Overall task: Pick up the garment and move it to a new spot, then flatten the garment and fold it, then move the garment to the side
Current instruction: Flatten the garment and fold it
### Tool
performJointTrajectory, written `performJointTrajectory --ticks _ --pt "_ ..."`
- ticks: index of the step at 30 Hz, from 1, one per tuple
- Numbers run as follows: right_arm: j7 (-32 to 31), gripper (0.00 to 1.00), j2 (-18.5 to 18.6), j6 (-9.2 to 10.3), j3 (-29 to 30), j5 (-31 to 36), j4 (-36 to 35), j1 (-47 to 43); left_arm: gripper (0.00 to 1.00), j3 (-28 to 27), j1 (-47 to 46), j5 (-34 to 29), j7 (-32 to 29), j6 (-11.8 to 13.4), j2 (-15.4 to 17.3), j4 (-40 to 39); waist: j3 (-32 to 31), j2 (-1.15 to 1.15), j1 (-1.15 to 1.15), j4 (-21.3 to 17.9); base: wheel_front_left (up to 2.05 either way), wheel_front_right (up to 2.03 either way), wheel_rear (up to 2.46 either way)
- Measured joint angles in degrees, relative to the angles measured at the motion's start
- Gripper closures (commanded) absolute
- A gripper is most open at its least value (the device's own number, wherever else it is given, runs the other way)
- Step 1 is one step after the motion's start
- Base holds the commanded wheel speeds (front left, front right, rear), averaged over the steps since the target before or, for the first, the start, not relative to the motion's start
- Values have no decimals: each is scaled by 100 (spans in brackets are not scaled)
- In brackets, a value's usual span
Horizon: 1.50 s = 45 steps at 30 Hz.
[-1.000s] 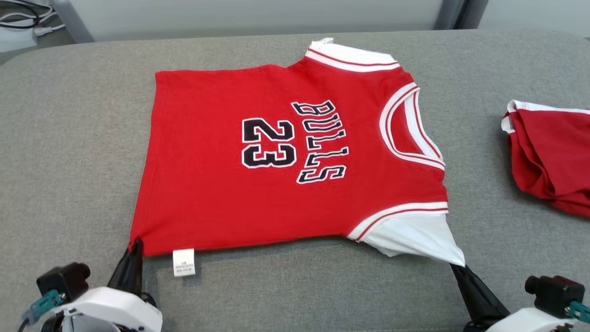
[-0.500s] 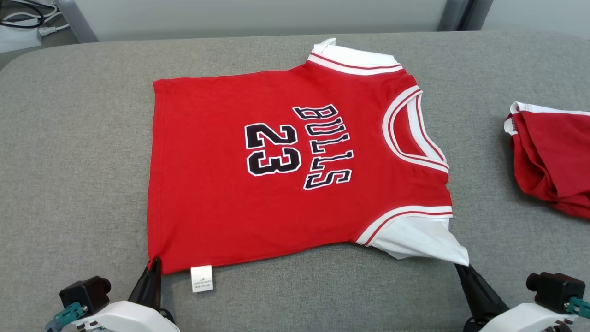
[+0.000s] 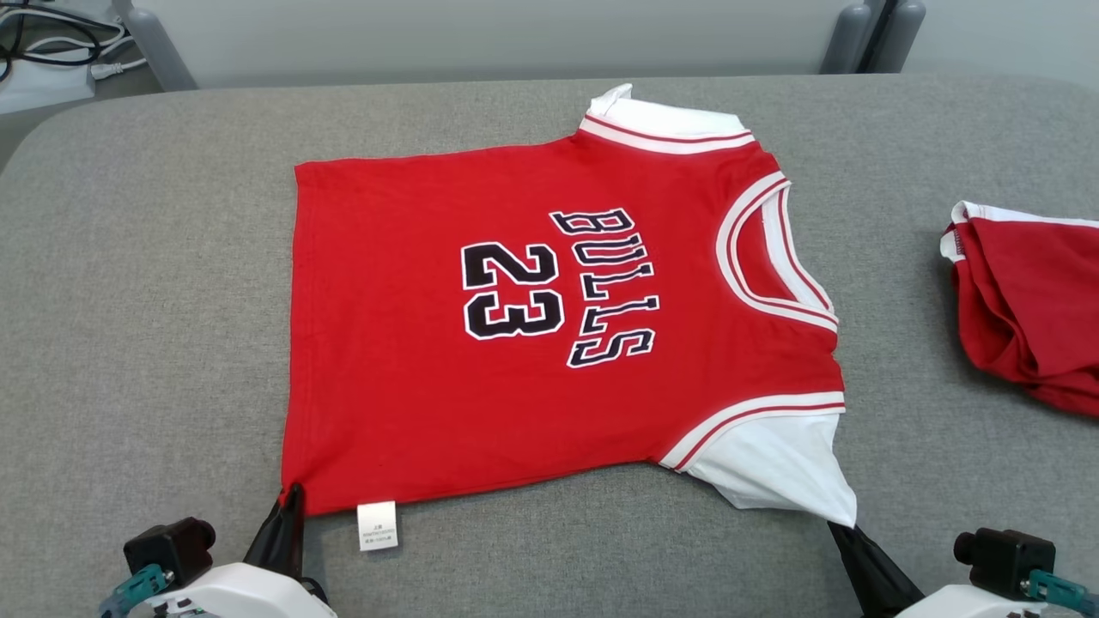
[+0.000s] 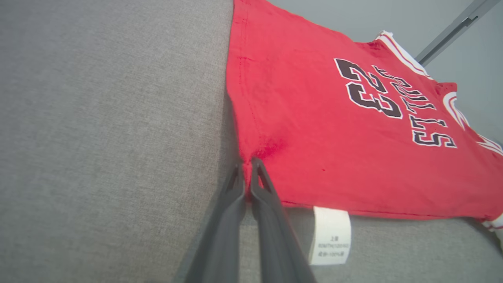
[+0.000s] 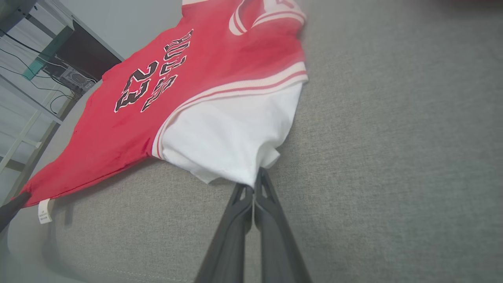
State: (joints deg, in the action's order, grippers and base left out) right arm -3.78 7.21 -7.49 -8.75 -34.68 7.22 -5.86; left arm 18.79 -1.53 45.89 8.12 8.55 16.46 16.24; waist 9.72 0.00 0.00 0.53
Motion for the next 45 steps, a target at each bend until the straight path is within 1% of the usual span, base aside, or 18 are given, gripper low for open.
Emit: performJointTrajectory --ticks 1,2,3,4,6,7,10,13,15,19,22,25,28,31,33,34,39,45 --pt "43 49 14 0 -33 -1 74 11 100 -1 -18 3 15 -22 -31 59 -20 0 0 -2 0 0 0" --pt "92 0 16 0 -76 -19 113 13 78 0 -21 7 66 -46 -66 110 -40 0 0 -1 0 0 0" --pt "157 0 13 0 -110 -25 119 7 31 4 -21 7 81 -49 -93 166 -62 0 0 -3 0 0 0" --pt "218 0 20 0 -127 -20 113 7 0 2 -21 5 108 -47 -103 210 -78 0 0 -6 0 0 0" --pt "272 0 43 0 -143 -21 105 2 0 0 -21 -8 153 -37 -99 238 -92 0 0 -11 0 0 0" --pt "381 0 79 0 -153 -19 73 -15 0 -11 -21 -30 197 10 -93 246 -105 0 0 -16 0 0 0" --pt "758 0 245 0 -107 60 -163 -87 0 -87 -18 -222 357 275 -25 105 -133 0 0 -34 0 0 0" --pt "1207 0 420 0 77 396 -424 -107 0 -112 -17 -594 486 538 108 -334 -176 0 0 -48 0 0 0" --pt "1450 0 528 0 189 747 -519 -86 0 -75 -15 -851 510 677 175 -667 -235 0 0 -68 0 0 0" --pt "1670 0 594 0 338 1433 -671 76 0 97 -9 -1288 493 926 371 -1249 -396 0 0 -104 0 0 0" --pt "1746 0 601 0 400 1728 -677 175 0 154 11 -1479 360 1062 505 -1603 -547 0 0 -109 0 0 0" --pt "1751 0 588 0 445 1850 -612 168 0 179 122 -1516 264 1105 633 -1802 -700 0 0 -101 0 0 0" --pt "1796 0 541 0 472 1961 -506 47 0 207 341 -1514 198 1106 778 -1834 -829 0 0 -86 0 0 0" --pt "1796 0 442 0 522 2069 -388 -219 0 212 506 -1502 190 982 913 -1796 -949 0 0 -67 0 0 0" --pt "1796 0 358 0 610 2089 -313 -375 0 209 594 -1471 194 957 975 -1767 -1005 0 0 -56 0 0 0" --pt "1796 0 328 0 641 2089 -294 -441 0 208 622 -1452 198 914 982 -1749 -1026 0 0 -50 0 0 0" --pt "1796 0 174 0 666 2104 -297 -594 0 203 726 -1401 257 906 961 -1689 -1097 0 0 -21 0 0 0" --pt "1796 0 111 0 657 2148 -300 -659 0 179 727 -1357 320 906 959 -1637 -1103 0 0 -17 0 0 0"
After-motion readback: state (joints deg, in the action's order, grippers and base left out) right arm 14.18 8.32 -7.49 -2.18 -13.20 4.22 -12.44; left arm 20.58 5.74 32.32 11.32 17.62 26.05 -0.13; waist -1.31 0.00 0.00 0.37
